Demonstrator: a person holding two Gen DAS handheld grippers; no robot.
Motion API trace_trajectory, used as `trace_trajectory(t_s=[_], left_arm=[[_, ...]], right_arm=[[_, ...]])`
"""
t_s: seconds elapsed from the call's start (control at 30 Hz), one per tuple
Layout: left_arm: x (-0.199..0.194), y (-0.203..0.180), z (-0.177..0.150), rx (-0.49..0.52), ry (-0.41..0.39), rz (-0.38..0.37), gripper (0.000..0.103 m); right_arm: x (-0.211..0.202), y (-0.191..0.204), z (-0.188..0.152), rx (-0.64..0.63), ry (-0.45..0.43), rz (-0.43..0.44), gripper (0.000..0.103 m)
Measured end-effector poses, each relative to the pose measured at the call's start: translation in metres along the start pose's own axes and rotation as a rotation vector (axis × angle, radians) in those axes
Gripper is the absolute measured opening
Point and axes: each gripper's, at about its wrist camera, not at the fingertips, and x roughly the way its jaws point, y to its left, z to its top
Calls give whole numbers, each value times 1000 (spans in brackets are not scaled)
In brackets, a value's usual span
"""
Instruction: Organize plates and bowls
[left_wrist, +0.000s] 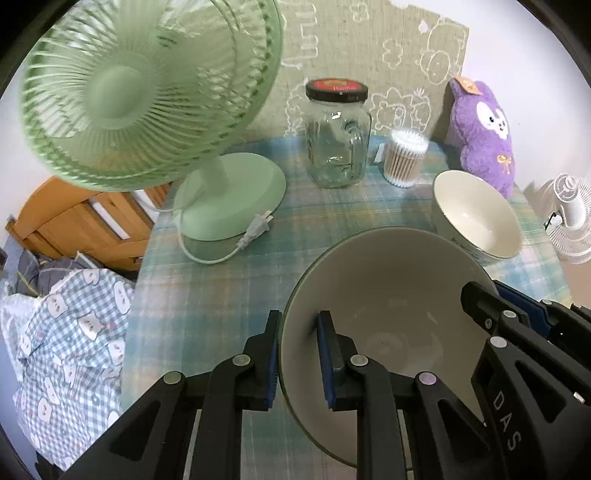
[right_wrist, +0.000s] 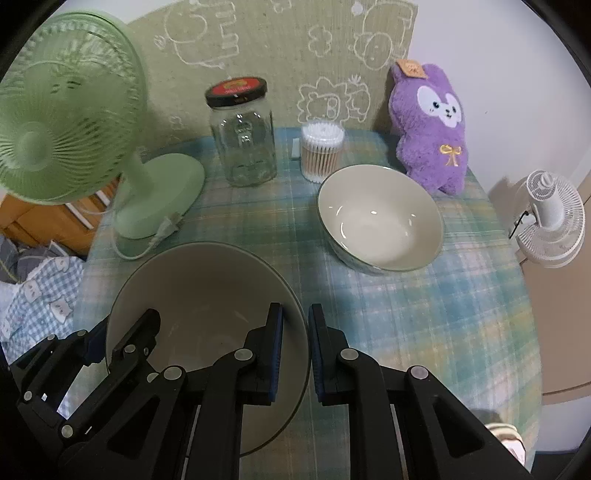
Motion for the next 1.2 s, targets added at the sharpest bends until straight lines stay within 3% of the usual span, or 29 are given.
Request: trace_trajectory(t_s=[0.4,0.67,1.2], left_arm=[[-84,2,-42,-45,-52,25,16],[-118,-7,-83,-63,-51,26,16],[-127,-20,-157,-74,11,25,16]], right_arm=[[-85,-2,-41,-39,-59,25,18],[-123,-10,-86,-61,-68,27,18],[-130,-19,-160,-82,-15,28,18]])
